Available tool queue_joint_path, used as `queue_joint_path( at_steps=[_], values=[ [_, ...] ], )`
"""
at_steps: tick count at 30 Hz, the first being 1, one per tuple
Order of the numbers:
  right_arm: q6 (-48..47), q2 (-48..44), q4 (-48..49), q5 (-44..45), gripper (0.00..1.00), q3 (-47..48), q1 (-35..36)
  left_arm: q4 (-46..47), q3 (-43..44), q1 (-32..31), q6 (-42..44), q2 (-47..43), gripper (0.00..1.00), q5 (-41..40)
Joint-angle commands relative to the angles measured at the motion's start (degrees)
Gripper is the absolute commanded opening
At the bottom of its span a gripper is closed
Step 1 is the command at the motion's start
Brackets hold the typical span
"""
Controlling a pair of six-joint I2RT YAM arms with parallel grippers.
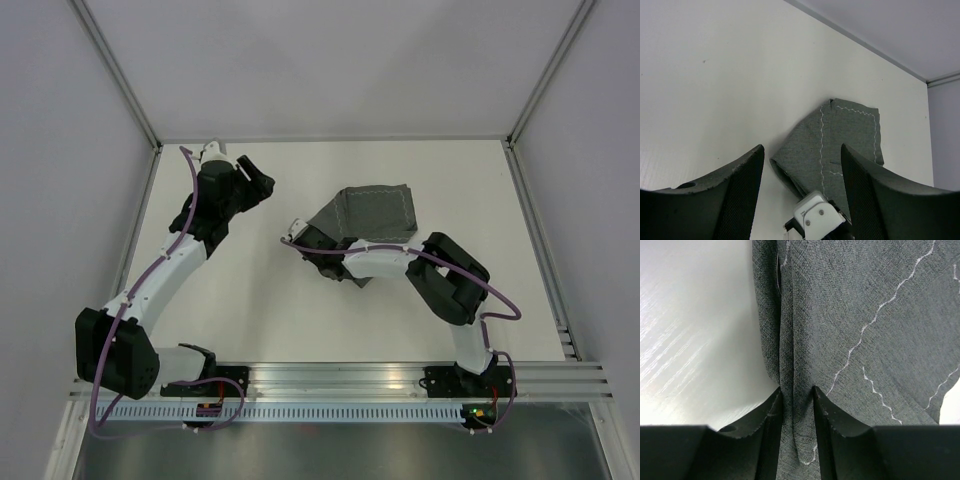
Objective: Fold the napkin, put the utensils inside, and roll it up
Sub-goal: Roll the napkin at the center of the board.
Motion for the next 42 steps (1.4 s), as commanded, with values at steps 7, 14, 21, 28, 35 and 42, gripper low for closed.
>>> queue_joint_path(
  at_steps=[7,14,21,28,35,42],
  values=[
    [1.02,2.47,-4.36,-10.48,0.27,-1.34,-2.45,1.39,-0.71,0.31,2.04,0.25,0.68,1.65],
    [1.54,2.29,-5.15,-17.32,0.20,-1.16,-4.38,1.74,-1.32,0.31,1.78,0.16,0.68,1.74],
    [2.07,2.11,-6.64,-26.56,0.03,-0.64,-7.37,2.97,-3.16,0.22,1.25,0.07,0.68,2.00],
    [2.07,1.41,-7.43,-35.97,0.00,-0.64,-10.01,5.43,-6.59,0.23,-0.59,-0.89,0.67,2.00],
    [1.11,1.32,-9.63,-46.60,0.00,1.03,-12.90,11.23,-13.09,0.05,-2.70,-2.12,0.66,2.09],
    [-1.44,3.08,-13.22,-55.74,0.01,2.35,-14.93,18.26,-20.82,-3.29,-2.27,-1.34,0.66,-0.28]
  ],
)
